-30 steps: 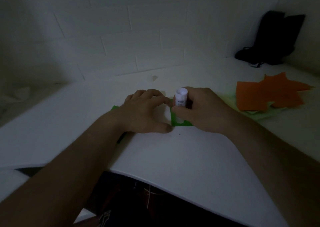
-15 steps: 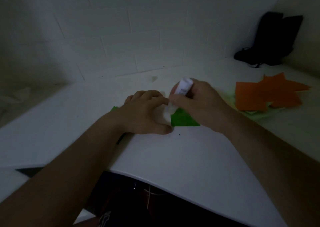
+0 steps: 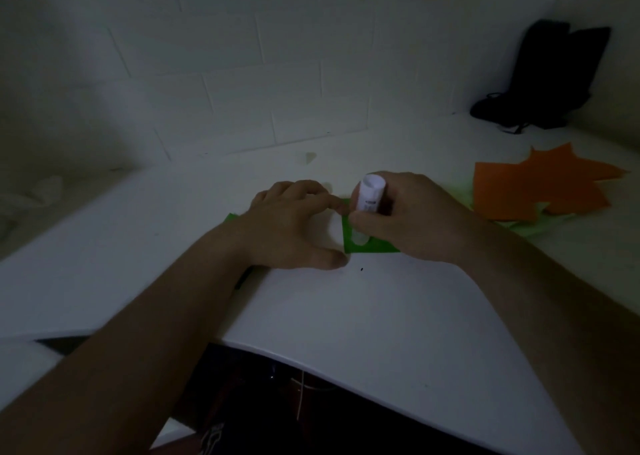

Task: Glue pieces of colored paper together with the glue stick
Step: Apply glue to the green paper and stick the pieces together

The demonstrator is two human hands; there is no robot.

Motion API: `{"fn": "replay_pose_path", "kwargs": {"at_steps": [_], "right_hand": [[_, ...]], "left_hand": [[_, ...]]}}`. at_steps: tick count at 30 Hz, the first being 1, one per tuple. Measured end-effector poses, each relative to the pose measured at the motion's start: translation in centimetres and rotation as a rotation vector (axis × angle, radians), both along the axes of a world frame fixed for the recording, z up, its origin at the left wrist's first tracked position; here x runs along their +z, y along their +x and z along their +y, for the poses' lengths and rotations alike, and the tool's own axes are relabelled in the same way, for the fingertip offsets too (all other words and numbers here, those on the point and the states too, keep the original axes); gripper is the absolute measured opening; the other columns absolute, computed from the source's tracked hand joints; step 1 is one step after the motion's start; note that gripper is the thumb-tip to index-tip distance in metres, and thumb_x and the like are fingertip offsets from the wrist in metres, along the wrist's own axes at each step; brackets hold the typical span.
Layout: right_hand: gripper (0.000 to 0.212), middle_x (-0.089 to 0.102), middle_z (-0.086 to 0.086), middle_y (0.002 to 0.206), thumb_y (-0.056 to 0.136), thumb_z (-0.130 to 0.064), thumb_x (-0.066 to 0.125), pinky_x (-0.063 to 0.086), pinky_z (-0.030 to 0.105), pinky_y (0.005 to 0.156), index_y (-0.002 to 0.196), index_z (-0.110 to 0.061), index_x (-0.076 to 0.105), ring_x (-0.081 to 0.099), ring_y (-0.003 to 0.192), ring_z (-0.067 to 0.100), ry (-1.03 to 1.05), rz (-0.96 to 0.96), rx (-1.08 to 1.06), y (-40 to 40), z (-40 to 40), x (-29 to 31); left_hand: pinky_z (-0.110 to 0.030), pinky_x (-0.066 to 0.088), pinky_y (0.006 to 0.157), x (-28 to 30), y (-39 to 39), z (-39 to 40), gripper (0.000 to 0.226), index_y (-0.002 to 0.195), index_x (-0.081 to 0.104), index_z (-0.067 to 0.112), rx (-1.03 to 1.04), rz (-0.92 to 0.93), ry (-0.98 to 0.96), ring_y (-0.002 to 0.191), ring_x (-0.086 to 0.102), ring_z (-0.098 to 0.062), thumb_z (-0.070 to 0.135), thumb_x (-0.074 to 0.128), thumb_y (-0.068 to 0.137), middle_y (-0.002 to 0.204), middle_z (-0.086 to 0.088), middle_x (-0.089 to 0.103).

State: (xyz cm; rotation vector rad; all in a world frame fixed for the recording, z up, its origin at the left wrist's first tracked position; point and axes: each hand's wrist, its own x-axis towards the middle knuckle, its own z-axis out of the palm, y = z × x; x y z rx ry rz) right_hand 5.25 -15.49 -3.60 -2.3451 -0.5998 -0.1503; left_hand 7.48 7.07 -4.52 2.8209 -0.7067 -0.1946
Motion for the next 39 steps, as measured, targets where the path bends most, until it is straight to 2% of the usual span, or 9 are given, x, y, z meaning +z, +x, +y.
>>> {"fn": "replay_pose_path", "kwargs": {"at_steps": [5, 8, 13, 17, 23, 29, 33, 37, 39], "right_hand": [[0.006, 0.067, -0.015, 0.078, 0.088, -0.035, 0.068, 0.041, 0.012, 0.06, 0.084, -0.033, 0.065, 0.063, 0.073, 0.0, -0.035, -0.003, 0.005, 0.4, -1.1, 0.1], [0.011, 0.066, -0.026, 0.08, 0.089, -0.028, 0.071, 0.042, 0.007, 0.062, 0.083, -0.034, 0.064, 0.062, 0.074, -0.003, -0.045, -0.002, 0.015, 0.4, -1.5, 0.2], [0.013, 0.066, -0.02, 0.075, 0.087, -0.028, 0.069, 0.041, 0.019, 0.063, 0.079, -0.034, 0.061, 0.061, 0.072, -0.001, -0.073, 0.001, 0.013, 0.6, -2.1, 0.4], [0.014, 0.064, -0.029, 0.075, 0.087, -0.026, 0.069, 0.039, 0.02, 0.063, 0.078, -0.032, 0.06, 0.061, 0.072, -0.004, -0.082, 0.029, 0.013, 0.6, -2.7, 0.7], [0.006, 0.064, -0.008, 0.073, 0.085, -0.028, 0.067, 0.044, 0.027, 0.064, 0.081, -0.026, 0.062, 0.06, 0.07, -0.001, -0.09, 0.044, 0.009, 0.5, -3.3, 1.0], [0.018, 0.057, -0.01, 0.067, 0.079, -0.032, 0.065, 0.034, 0.017, 0.058, 0.071, -0.035, 0.05, 0.057, 0.067, -0.006, -0.175, -0.05, -0.027, 0.0, -3.4, 1.3], [0.012, 0.06, -0.003, 0.068, 0.079, -0.029, 0.064, 0.041, 0.017, 0.054, 0.072, -0.022, 0.057, 0.059, 0.071, 0.007, -0.027, -0.132, -0.034, 0.0, -2.7, 1.3], [0.011, 0.065, -0.01, 0.073, 0.084, -0.025, 0.071, 0.043, 0.01, 0.058, 0.078, -0.027, 0.062, 0.062, 0.072, 0.004, -0.017, -0.098, 0.017, 0.2, -1.6, 0.6], [0.012, 0.065, -0.013, 0.076, 0.084, -0.027, 0.07, 0.044, 0.018, 0.059, 0.077, -0.031, 0.061, 0.062, 0.069, 0.005, -0.042, -0.075, 0.034, 0.3, -1.5, 0.0]], "left_hand": [[-0.048, 0.018, 0.117, 0.0, -0.1, 0.0, 0.088, 0.136, 0.033, 0.066, -0.002, 0.001, -0.021, 0.148, 0.018, -0.018, 0.088, 0.049, 0.053, 0.159, 0.014, 0.025], [-0.049, 0.019, 0.118, 0.0, -0.1, 0.0, 0.085, 0.134, 0.033, 0.067, -0.003, -0.001, -0.028, 0.148, 0.018, -0.019, 0.088, 0.049, 0.053, 0.158, 0.014, 0.026], [-0.049, 0.017, 0.119, 0.0, -0.1, 0.0, 0.089, 0.137, 0.034, 0.064, 0.003, 0.009, -0.017, 0.149, 0.016, -0.018, 0.089, 0.048, 0.052, 0.16, 0.013, 0.025], [-0.05, 0.018, 0.118, 0.0, -0.2, 0.0, 0.086, 0.135, 0.034, 0.067, 0.001, 0.011, -0.026, 0.149, 0.017, -0.019, 0.088, 0.049, 0.053, 0.16, 0.013, 0.025], [-0.049, 0.017, 0.119, 0.0, -0.2, 0.1, 0.086, 0.135, 0.035, 0.066, 0.002, 0.013, -0.041, 0.148, 0.017, -0.019, 0.088, 0.05, 0.053, 0.158, 0.014, 0.026], [-0.051, 0.018, 0.12, 0.1, -0.2, 0.0, 0.085, 0.134, 0.035, 0.066, -0.003, 0.013, -0.041, 0.149, 0.017, -0.018, 0.087, 0.05, 0.054, 0.159, 0.014, 0.025], [-0.05, 0.018, 0.119, 0.1, -0.2, 0.1, 0.086, 0.135, 0.034, 0.066, -0.007, 0.02, -0.028, 0.149, 0.017, -0.018, 0.088, 0.049, 0.054, 0.16, 0.013, 0.025], [-0.05, 0.019, 0.119, 0.0, -0.1, 0.1, 0.085, 0.135, 0.034, 0.067, -0.005, 0.008, -0.037, 0.148, 0.017, -0.019, 0.088, 0.049, 0.053, 0.159, 0.014, 0.026], [-0.05, 0.019, 0.118, -0.1, 0.0, 0.1, 0.087, 0.135, 0.034, 0.066, -0.005, 0.003, -0.032, 0.148, 0.017, -0.019, 0.088, 0.05, 0.053, 0.159, 0.014, 0.025]]}}
